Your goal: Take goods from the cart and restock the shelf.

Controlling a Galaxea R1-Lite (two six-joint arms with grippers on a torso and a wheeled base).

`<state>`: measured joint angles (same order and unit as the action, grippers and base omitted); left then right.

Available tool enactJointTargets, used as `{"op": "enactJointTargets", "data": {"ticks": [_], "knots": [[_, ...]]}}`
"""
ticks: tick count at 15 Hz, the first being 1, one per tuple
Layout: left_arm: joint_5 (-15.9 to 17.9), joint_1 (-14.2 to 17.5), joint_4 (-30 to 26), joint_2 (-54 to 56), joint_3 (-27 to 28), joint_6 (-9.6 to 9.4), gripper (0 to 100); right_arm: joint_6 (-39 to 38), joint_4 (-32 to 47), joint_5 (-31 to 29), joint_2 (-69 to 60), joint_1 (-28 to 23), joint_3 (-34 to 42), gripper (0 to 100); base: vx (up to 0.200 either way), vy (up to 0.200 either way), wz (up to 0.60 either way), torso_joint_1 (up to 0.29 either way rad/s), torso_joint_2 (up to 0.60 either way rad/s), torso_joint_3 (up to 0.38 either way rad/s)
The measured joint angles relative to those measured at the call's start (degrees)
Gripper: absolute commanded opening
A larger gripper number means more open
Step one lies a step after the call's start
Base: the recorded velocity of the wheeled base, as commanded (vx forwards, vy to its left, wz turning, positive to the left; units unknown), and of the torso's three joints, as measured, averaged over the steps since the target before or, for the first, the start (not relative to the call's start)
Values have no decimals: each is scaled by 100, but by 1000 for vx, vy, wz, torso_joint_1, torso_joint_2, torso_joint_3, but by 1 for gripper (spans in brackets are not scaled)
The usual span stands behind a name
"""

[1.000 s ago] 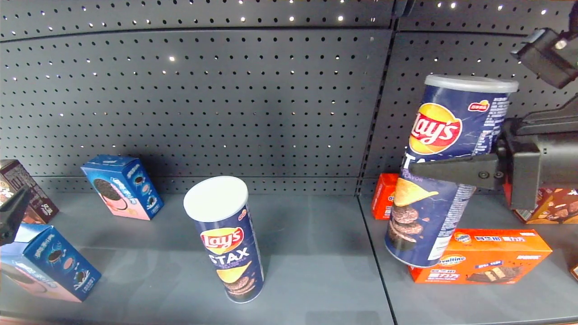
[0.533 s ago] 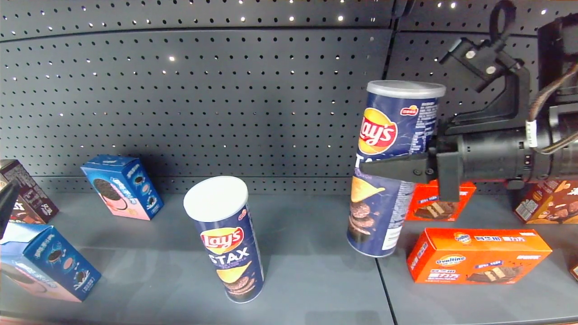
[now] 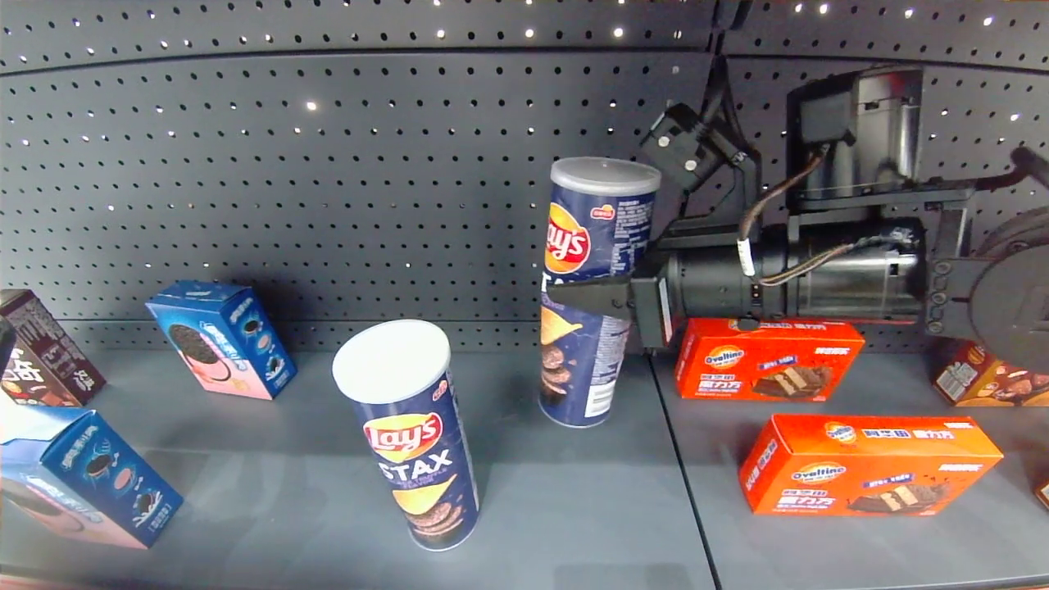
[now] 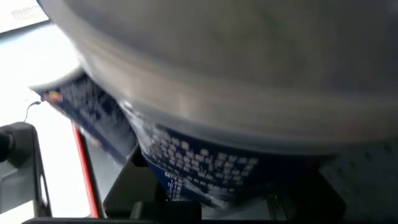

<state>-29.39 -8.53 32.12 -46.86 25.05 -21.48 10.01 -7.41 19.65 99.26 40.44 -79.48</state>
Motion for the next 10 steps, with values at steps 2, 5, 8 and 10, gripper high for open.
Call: {"op": "enactJointTargets", "data": {"ticks": [2, 5, 8, 10], "knots": [[-2, 0, -40, 54, 20, -5, 100, -2, -282, 9, 267, 126, -169, 0, 0, 0, 0, 0, 0, 0], [-11, 0, -71, 152, 11, -93, 100, -2, -332, 20, 612, 206, -349, 0, 0, 0, 0, 0, 0, 0], [-13, 0, -71, 202, -11, -123, 100, -2, -380, 101, 892, 221, -527, 0, 0, 0, 0, 0, 0, 0], [-13, 0, -73, 221, -44, -123, 100, -5, -530, 123, 1100, 212, -699, 0, 0, 0, 0, 0, 0, 0]]}}
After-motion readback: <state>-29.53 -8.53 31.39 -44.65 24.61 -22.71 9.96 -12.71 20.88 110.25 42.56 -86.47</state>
